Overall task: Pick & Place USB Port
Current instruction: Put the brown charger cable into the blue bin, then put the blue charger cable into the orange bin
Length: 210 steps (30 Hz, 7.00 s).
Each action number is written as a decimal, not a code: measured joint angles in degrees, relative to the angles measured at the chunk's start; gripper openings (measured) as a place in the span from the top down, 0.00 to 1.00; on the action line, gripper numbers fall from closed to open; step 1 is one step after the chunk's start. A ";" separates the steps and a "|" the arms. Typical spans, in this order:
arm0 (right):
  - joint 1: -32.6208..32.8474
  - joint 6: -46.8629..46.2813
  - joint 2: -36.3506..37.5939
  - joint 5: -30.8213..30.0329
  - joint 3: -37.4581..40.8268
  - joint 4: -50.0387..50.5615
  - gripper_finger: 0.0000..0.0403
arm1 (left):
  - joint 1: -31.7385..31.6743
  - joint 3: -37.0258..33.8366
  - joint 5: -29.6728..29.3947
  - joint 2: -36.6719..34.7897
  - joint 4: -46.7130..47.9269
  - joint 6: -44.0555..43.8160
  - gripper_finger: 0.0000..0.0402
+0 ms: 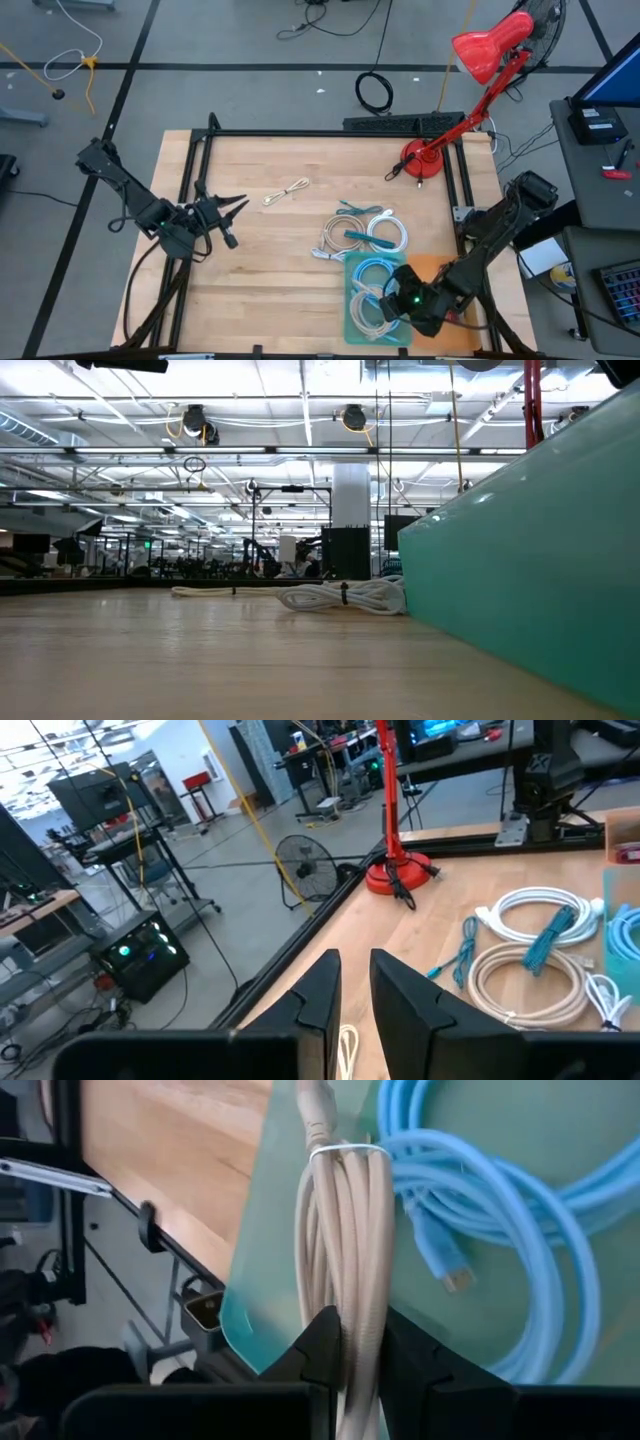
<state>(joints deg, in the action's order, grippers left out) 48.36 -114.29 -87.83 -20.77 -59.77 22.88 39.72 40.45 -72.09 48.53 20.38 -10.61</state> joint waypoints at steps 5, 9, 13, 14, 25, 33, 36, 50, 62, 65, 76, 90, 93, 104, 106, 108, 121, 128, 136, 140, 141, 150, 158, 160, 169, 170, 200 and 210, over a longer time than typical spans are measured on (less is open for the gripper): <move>-0.02 -1.51 0.00 3.08 0.03 1.37 0.88 | 0.00 0.00 -0.03 0.00 0.00 -0.02 0.84; 0.06 -2.29 -0.11 6.42 0.11 1.58 0.77 | 0.00 0.00 -0.05 0.00 -0.02 -0.02 0.84; -0.34 -2.89 -0.11 8.40 0.11 1.94 0.71 | 0.00 0.00 -0.05 0.00 -0.02 -0.02 0.84; -0.63 -3.21 -0.11 9.02 0.11 2.26 0.70 | 0.00 0.00 -0.05 0.00 -0.02 -0.02 0.84; -4.19 -1.32 -0.11 16.43 0.10 8.72 0.69 | 0.00 0.02 -0.05 0.00 0.00 -0.04 0.84; -6.51 0.29 -0.11 21.64 0.07 12.14 0.68 | 0.00 0.02 -0.28 0.00 0.02 0.24 0.84; -7.53 2.01 -0.11 22.36 -0.64 13.09 0.68 | 0.01 0.02 -0.42 0.00 0.03 0.26 0.84; -10.95 8.94 0.14 25.32 -6.77 20.15 0.68 | 0.02 0.04 -0.41 0.00 0.48 0.35 0.84; -18.29 34.25 6.09 0.88 -16.14 29.73 0.69 | -0.17 0.04 -0.48 0.00 0.42 0.17 0.84; -19.74 46.65 10.06 -13.10 -16.26 25.39 0.72 | -0.74 0.04 -0.44 0.00 0.44 0.12 0.84; -22.75 94.51 15.30 -46.23 -16.24 2.75 0.80 | -3.22 0.04 1.65 -0.02 0.92 -0.11 0.84; -54.37 110.76 10.73 -13.00 -13.99 -16.82 0.79 | -7.55 0.04 8.38 0.00 1.40 -0.38 0.84; -60.31 112.62 10.62 -1.91 -10.98 -26.00 0.79 | -8.44 0.04 9.45 0.34 1.40 -0.33 0.84; -70.58 110.39 10.29 13.37 -0.64 -36.34 0.79 | -17.17 0.02 9.13 0.70 5.24 -0.68 0.84; -71.56 110.08 10.16 13.32 1.33 -35.66 0.79 | -19.90 -0.76 9.13 0.68 4.90 -0.90 0.84; -72.34 110.03 10.19 13.37 3.14 -35.89 0.79 | -23.13 -1.87 9.14 0.73 4.65 -0.90 0.84; -75.12 111.33 5.88 24.11 7.69 -25.55 0.74 | -46.78 -9.14 27.45 0.87 -2.78 0.13 0.84; -74.58 111.27 -0.38 32.85 4.36 -11.02 0.62 | -53.11 -9.62 39.61 1.55 -3.92 2.64 0.84; -73.05 114.68 0.32 32.96 -0.59 8.23 0.58 | -53.53 -13.13 42.79 3.01 -6.54 0.18 0.84; -70.55 115.77 0.13 33.06 -1.20 10.75 0.59 | -53.53 -15.63 44.08 3.85 -10.02 -1.88 0.84; -69.75 116.24 0.15 33.32 -1.14 11.12 0.59 | -53.53 -15.98 44.20 4.29 -11.32 -2.13 0.84; -63.65 110.03 0.00 40.37 -1.14 13.74 0.59 | -53.53 -16.29 45.93 4.72 -14.40 -1.78 0.84; -56.64 103.62 -0.07 40.13 -0.68 12.20 0.59 | -53.53 -16.28 46.42 4.72 -15.04 -0.15 0.84; -55.28 101.58 -0.07 40.16 0.36 9.41 0.59 | -53.53 -16.28 46.44 4.72 -15.06 0.05 0.84; -51.90 94.34 -0.07 38.52 5.67 5.15 0.59 | -53.51 -16.28 48.72 4.72 -15.02 0.44 0.84; -51.93 93.97 -0.07 38.27 5.94 5.15 0.59 | -53.53 -16.28 48.93 4.72 -15.02 0.44 0.84; -49.86 90.91 0.04 31.38 15.06 -5.28 0.75 | -53.51 -16.26 50.05 4.72 -15.12 0.11 0.84; -49.86 89.50 0.15 31.47 15.09 -5.15 0.96 | -53.51 -16.24 49.76 4.72 -16.20 0.17 0.84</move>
<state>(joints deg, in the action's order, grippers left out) -1.50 -24.79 -87.69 10.70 -44.68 17.74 -13.78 24.21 -22.33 53.25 4.19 -10.44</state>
